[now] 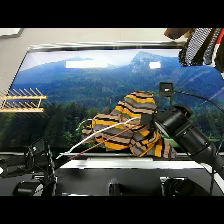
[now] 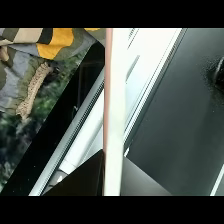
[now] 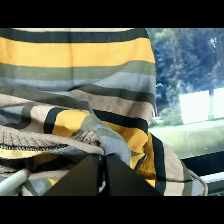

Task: Fold the clothes and pants, and hang the long-sleeved shirts on hangers.

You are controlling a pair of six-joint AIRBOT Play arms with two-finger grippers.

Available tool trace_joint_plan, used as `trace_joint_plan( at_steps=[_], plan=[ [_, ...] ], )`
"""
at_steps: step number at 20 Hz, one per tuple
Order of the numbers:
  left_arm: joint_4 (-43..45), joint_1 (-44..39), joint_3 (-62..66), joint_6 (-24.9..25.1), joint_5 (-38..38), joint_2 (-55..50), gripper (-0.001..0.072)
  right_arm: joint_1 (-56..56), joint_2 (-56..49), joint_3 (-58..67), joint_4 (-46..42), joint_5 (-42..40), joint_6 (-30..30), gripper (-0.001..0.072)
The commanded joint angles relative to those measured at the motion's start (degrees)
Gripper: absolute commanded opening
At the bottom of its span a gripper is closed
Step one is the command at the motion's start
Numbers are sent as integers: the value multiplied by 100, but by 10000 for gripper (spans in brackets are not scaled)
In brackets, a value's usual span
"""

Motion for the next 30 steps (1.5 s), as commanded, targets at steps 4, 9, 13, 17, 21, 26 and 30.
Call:
trace_joint_plan(
  at_steps=[4,9,13,17,21,26,30],
  plan=[
    [144,-81,-57,278,387,-356,26,0,79,2,299,11,-175,37],
    [140,-85,-52,844,466,-861,26,0,190,0,369,9,-260,37],
    [140,-87,-55,968,468,-894,25,0,190,0,372,11,-260,37],
    [142,-269,-55,1029,514,-914,25,0,190,2,372,-22,-275,37],
    [140,-702,-52,1029,868,-1187,25,0,192,127,763,-166,-922,37],
    [138,-1255,-50,1032,1593,-1574,25,0,190,927,892,439,-1462,37],
    [140,-1434,2,1029,2199,-1641,26,0,186,1703,1056,1423,-1812,37]
  ],
)
